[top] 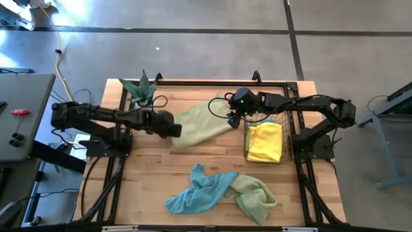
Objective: Fold microfiber towels
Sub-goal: Fold the left green microfiber cloth
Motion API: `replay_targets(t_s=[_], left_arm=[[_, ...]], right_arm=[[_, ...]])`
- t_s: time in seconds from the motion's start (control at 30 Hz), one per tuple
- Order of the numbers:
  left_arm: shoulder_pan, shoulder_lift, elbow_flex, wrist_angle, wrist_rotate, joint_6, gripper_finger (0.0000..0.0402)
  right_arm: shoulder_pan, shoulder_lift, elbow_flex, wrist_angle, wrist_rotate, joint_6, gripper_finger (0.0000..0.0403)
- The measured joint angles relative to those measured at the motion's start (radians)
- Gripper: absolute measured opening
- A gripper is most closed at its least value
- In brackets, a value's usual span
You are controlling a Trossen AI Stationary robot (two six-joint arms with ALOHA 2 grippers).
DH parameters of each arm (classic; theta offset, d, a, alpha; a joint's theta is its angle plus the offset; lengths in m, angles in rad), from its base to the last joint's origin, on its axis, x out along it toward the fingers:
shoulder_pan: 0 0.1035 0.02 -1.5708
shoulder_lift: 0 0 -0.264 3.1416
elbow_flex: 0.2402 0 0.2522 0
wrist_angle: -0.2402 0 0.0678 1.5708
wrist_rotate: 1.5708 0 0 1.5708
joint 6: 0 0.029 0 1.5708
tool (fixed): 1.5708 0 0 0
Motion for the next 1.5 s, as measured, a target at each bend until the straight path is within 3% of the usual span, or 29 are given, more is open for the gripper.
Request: replay_targets(t_s=[0.4, 0.6, 0.8, 1.23, 1.5], left_arm=[[-0.272, -0.121, 0.147, -0.411, -0.019, -0.230, 0.0003], [-0.320, -0.147, 0.238, -0.415, -0.182, -0.313, 0.0003], [-0.260, -0.095, 0.255, -0.263, -0.292, -0.251, 0.0003], [-0.084, 0.228, 0.255, 0.267, -0.313, -0.071, 0.0003], [-0.047, 0.375, 0.254, 0.407, -0.295, -0.077, 0.0003]], right_arm=[[0.000, 0.000, 0.000, -0.011, 0.000, -0.018, 0.0177], [0.000, 0.000, 0.000, -0.010, 0.000, -0.029, 0.0177], [0.000, 0.000, 0.000, -0.011, 0.000, -0.029, 0.0177], [0.000, 0.000, 0.000, -0.059, 0.000, -0.027, 0.0177], [0.000, 0.000, 0.000, -0.085, 0.000, -0.029, 0.0177]])
